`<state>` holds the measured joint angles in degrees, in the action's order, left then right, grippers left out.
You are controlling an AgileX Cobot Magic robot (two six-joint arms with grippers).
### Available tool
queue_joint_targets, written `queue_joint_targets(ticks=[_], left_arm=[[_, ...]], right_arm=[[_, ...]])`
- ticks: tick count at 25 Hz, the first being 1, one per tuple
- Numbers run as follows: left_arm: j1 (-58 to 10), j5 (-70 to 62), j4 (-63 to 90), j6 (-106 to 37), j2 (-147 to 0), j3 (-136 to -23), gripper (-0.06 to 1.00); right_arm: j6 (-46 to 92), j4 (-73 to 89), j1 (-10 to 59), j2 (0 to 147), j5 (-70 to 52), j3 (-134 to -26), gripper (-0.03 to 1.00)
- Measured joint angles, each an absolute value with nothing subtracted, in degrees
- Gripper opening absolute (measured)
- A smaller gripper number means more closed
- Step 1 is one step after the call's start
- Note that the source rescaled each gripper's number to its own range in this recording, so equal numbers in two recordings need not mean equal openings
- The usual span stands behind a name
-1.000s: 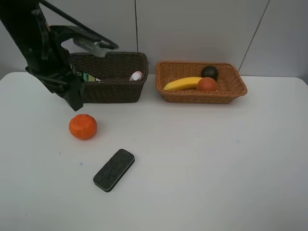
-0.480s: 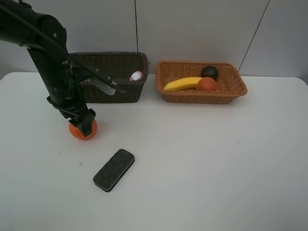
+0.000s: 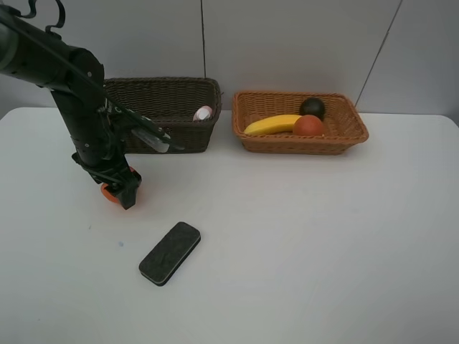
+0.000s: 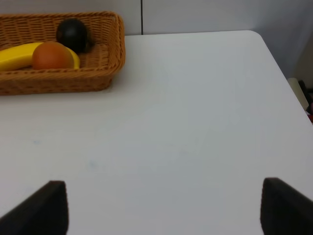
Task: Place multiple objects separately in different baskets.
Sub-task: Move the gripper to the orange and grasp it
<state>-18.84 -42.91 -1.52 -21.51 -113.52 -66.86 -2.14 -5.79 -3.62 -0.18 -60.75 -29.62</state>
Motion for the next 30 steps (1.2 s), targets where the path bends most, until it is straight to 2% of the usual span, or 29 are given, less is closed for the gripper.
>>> queue_joint_targets(ticks=[30], left_arm=[[-18.4, -38.4, 0.7, -24.4, -115.4, -66.9, 1.0]], right_arm=[[-2.1, -5.8, -3.6, -0.2, -60.8, -29.6, 0.98]])
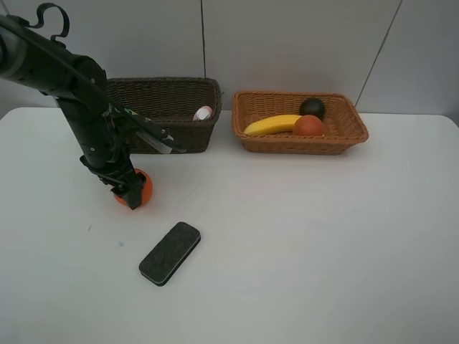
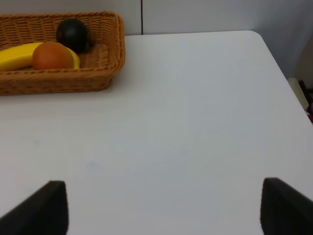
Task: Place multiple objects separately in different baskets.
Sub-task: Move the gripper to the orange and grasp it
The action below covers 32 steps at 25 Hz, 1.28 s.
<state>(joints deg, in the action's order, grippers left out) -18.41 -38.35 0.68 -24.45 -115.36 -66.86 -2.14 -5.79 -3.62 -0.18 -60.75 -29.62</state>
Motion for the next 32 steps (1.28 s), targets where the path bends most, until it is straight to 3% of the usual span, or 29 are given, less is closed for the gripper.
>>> queue_joint_targets(ticks=[13, 15, 17, 32], left_arm=[[-18.4, -36.8, 0.8, -24.4, -115.4, -66.9, 1.0], [-18.4, -36.8, 0.8, -24.4, -115.4, -66.9, 0.94], [-18.4, -36.6, 0.9, -24.4, -115.4, -66.9, 0.79], [-18.4, -36.4, 0.6, -24.4, -115.4, -66.9, 0.79]], right_arm=[[-2.1, -5.8, -3.6, -0.2, -60.8, -29.6, 0.98], [-2.1, -5.8, -3.6, -0.2, -60.8, -29.6, 0.98], [-2.1, -5.8, -3.6, -0.2, -60.8, -29.6, 0.98], [-2.1, -5.8, -3.6, -0.2, -60.8, -29.6, 0.98]])
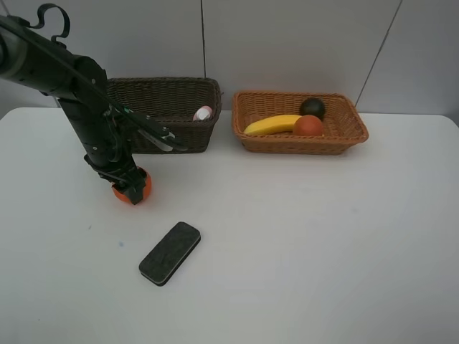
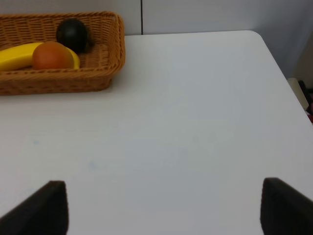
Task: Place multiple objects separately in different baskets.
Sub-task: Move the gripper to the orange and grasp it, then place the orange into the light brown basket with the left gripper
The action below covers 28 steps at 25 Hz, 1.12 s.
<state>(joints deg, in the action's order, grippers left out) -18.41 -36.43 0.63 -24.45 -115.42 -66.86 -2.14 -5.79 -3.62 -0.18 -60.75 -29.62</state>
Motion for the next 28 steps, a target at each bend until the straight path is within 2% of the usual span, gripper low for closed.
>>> queue_joint_targets(ticks=[8, 15, 22, 28], left_arm=[[-18.9, -41.2, 0.8, -24.4, -109.2, -67.7, 0.79], [-23.3, -47.4, 4.0, -24.6, -99.7, -73.5, 0.79], [-28.6, -42.2, 5.0, -26.0, -102.2, -86.0, 0.79], [-31.2, -38.6, 5.2, -27.5, -114.7, -102.3, 0.79]], right_arm=[[-2.1, -5.8, -3.6, -0.2, -60.8, -29.6, 0.98], [-2.1, -5.8, -3.6, -0.2, -60.8, -29.6, 0.98], [-2.1, -5.8, -3.6, -0.2, -60.8, -29.6, 0.98], [-2.1, -5.8, -3.6, -0.2, -60.8, -29.6, 0.98]])
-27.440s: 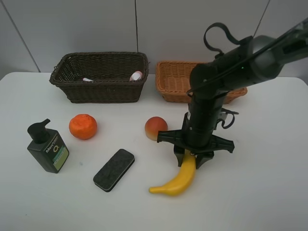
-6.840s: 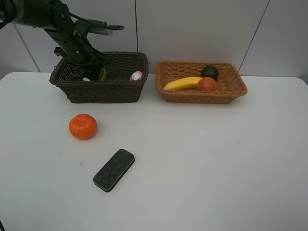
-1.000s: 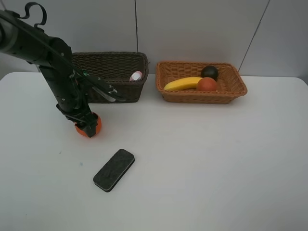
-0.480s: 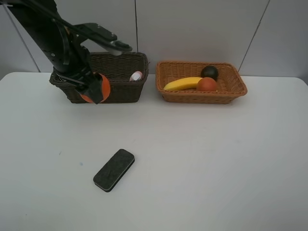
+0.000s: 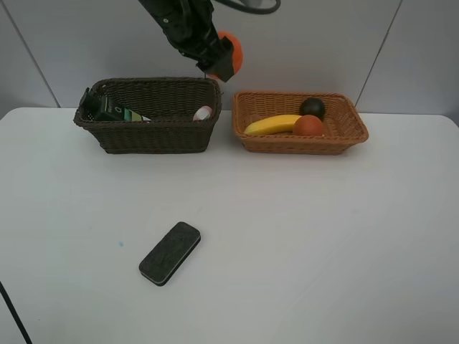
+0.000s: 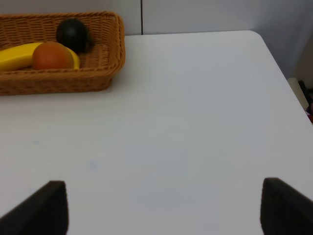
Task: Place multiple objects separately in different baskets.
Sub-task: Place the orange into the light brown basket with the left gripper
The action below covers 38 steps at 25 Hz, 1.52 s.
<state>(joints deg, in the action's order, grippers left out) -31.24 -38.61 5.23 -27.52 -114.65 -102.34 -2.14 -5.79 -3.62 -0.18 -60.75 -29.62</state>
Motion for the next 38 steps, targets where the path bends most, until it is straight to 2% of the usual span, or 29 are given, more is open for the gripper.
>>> queue_joint_targets(ticks=[8, 12, 21, 34, 36, 38], left_arm=[[-32.9, -38.3, 6.9, -32.1, -135.4, -125.3, 0.79], [-33.0, -37.2, 9.3, -33.0, -142.5, -131.0, 0.79], [-33.0, -32.2, 10.1, -33.2, -146.6, -131.7, 0.79], [-33.0, -32.8, 10.1, -32.1, -146.6, -131.8, 0.8], [-33.0, -32.5, 10.1, -32.0, -146.6, -131.8, 0.92], [-33.0, -32.4, 10.1, -32.0, -146.6, -131.9, 0.98]], right_arm=[[-2.1, -5.8, -3.6, -0.2, -60.8, -29.6, 0.98], [-2.1, -5.8, -3.6, -0.2, -60.8, -29.6, 0.98], [-2.1, -5.8, -3.6, -0.2, -60.8, -29.6, 0.98], [-2.1, -5.8, -3.6, -0.2, -60.8, -29.6, 0.98], [-2.1, -5.8, -3.6, -0.2, -60.8, -29.6, 0.98], [-2.1, -5.8, -3.6, -0.2, -60.8, -29.6, 0.98]])
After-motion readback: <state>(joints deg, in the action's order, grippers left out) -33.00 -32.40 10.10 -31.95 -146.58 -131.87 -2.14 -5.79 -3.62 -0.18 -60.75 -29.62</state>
